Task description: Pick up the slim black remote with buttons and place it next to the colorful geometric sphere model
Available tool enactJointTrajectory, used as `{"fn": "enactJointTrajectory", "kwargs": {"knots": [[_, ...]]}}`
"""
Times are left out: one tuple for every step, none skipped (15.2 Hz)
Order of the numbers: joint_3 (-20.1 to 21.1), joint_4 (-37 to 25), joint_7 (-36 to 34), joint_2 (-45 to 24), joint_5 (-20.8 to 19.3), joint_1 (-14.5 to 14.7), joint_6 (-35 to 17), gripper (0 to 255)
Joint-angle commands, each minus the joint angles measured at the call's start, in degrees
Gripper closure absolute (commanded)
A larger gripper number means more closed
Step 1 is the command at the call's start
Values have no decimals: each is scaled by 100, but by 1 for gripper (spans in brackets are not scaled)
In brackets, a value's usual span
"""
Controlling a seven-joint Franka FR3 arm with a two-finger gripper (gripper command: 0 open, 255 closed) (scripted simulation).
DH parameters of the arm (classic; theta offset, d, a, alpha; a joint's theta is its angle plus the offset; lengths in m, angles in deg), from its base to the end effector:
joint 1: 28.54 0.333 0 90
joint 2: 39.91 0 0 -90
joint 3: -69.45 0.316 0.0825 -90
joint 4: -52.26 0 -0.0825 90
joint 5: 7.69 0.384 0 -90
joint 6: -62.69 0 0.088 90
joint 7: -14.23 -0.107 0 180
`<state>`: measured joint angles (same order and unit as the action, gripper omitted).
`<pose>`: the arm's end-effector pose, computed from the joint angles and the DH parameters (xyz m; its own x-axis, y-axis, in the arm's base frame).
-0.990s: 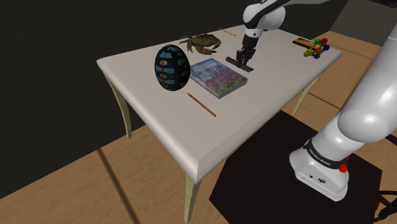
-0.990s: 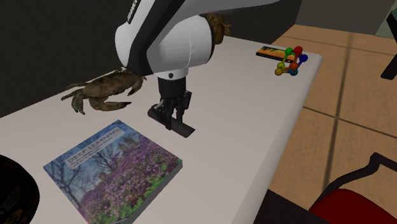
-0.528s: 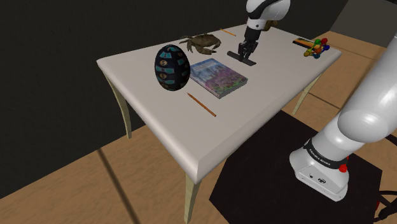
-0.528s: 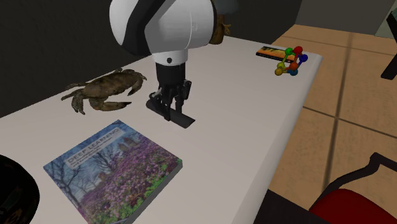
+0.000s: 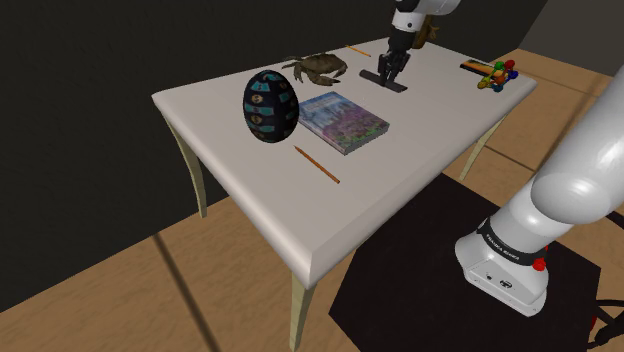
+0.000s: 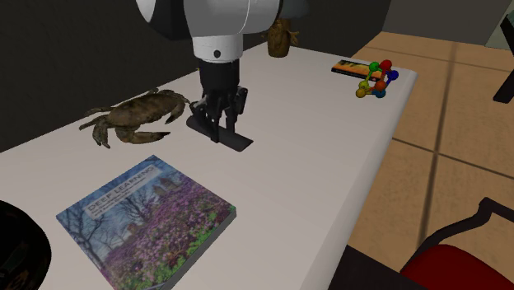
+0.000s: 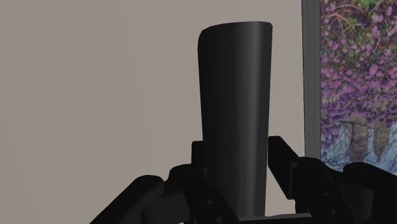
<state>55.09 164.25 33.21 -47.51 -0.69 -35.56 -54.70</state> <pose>0.5457 -0.2025 0.4096 0.9952 -0.0979 -0.0096 -0.0983 -0.9918 -0.0811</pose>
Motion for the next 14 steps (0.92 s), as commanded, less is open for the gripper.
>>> {"fn": "enactJointTrajectory", "kwargs": {"knots": [[-1, -92, -29, 55, -24, 5, 144, 255], [-3, -138, -40, 80, -35, 6, 215, 255], [-4, -187, -51, 105, -45, 7, 287, 255], [-5, -236, -62, 128, -55, 8, 358, 255], [-6, -287, -72, 150, -65, 8, 430, 255], [-7, -339, -82, 171, -74, 9, 502, 255], [-8, -393, -91, 191, -82, 9, 574, 255], [-9, -448, -101, 210, -90, 9, 647, 255], [-10, -504, -110, 227, -98, 10, 720, 255], [-11, -562, -118, 244, -105, 10, 792, 255], [-12, -621, -127, 259, -111, 10, 866, 255], [-12, -681, -135, 272, -117, 10, 939, 255], [-13, -743, -143, 285, -123, 10, 1013, 255], [-14, -807, -150, 296, -128, 10, 1087, 255]]}}
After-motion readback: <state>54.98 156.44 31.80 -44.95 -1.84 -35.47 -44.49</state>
